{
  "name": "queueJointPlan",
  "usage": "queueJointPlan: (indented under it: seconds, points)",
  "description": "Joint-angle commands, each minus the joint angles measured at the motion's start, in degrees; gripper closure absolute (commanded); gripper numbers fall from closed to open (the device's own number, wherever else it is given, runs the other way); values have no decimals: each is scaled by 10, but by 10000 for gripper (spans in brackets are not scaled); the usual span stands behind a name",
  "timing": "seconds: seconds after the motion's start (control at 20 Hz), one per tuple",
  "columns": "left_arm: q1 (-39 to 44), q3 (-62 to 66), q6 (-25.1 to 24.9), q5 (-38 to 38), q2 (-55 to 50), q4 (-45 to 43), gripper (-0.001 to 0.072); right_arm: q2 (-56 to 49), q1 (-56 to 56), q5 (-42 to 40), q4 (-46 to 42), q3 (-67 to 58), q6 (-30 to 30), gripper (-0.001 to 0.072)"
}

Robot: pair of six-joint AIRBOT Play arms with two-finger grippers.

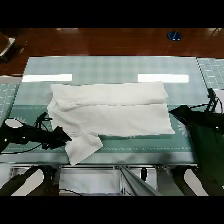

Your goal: Fold the shirts.

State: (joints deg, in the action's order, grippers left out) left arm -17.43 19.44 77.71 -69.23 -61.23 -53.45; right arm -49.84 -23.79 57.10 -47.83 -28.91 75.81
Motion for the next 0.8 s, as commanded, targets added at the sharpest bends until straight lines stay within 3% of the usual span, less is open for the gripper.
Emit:
queueJointPlan:
  seconds: [0.0, 0.05, 0.15, 0.45, 0.75]
  points:
    - [15, 0, 5, 61, -8, 35, 669, 1, -58, 30, -81, -3, 21, 307]
    - [15, 0, -12, 61, -8, 49, 687, 1, -76, 62, -156, -1, 59, 307]
    - [15, 0, -30, 61, -8, 70, 689, 1, -81, 107, -227, 17, 90, 307]
    - [15, 0, -36, 61, -8, 77, 689, -40, -19, 115, -165, 71, 75, 307]
    - [15, 0, -36, 58, -8, 77, 689, -96, 4, -7, -59, 57, 62, 307]
